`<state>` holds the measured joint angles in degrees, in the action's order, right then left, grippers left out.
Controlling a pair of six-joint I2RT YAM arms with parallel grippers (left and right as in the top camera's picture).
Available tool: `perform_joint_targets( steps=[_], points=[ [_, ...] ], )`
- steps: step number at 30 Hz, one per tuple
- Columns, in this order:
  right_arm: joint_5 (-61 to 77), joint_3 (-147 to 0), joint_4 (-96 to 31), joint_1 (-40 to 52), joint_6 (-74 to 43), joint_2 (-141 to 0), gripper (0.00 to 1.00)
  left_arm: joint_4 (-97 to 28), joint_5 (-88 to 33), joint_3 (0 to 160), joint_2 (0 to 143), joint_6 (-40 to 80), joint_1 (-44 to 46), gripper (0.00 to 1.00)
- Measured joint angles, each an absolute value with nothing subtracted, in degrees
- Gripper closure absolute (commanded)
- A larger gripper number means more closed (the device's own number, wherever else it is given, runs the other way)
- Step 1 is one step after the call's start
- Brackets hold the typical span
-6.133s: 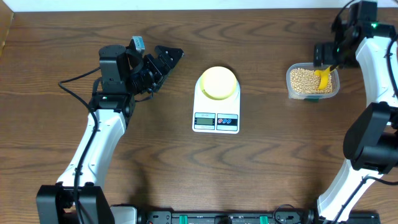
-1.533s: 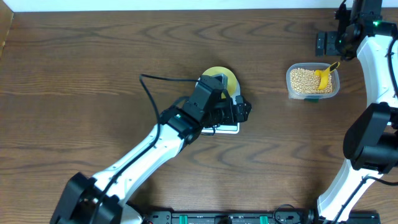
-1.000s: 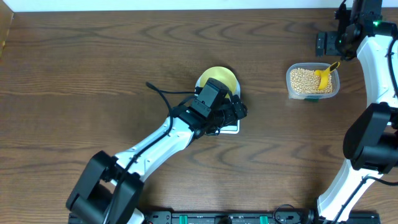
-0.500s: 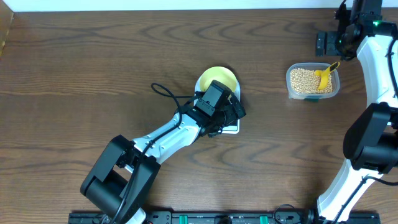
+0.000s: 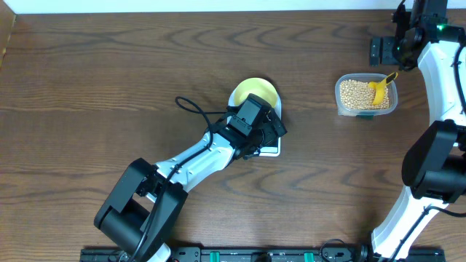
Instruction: Scoop item into bowl and weigh 50g on scale
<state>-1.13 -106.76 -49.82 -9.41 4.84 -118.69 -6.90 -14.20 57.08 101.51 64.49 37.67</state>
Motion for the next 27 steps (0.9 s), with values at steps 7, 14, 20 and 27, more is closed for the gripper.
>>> perform_joint_targets(
  steps=[7,14,20,27],
  points=[
    [-1.1,-106.8,-49.8,-9.4,4.8,-118.7,0.01,-7.0,-14.7,57.1,101.5,64.5,37.7,0.02],
    [-1.1,-106.8,-49.8,-9.4,4.8,-118.7,0.01,-7.0,-14.7,57.1,101.5,64.5,37.7,0.02],
    [-1.1,-106.8,-49.8,-9.4,4.8,-118.7,0.01,-7.0,-14.7,57.1,101.7,64.5,37.7,0.02],
    [-1.1,-106.8,-49.8,-9.4,4.8,-118.7,0.01,-7.0,-14.7,57.2,101.8,64.6,37.7,0.02]
  ],
)
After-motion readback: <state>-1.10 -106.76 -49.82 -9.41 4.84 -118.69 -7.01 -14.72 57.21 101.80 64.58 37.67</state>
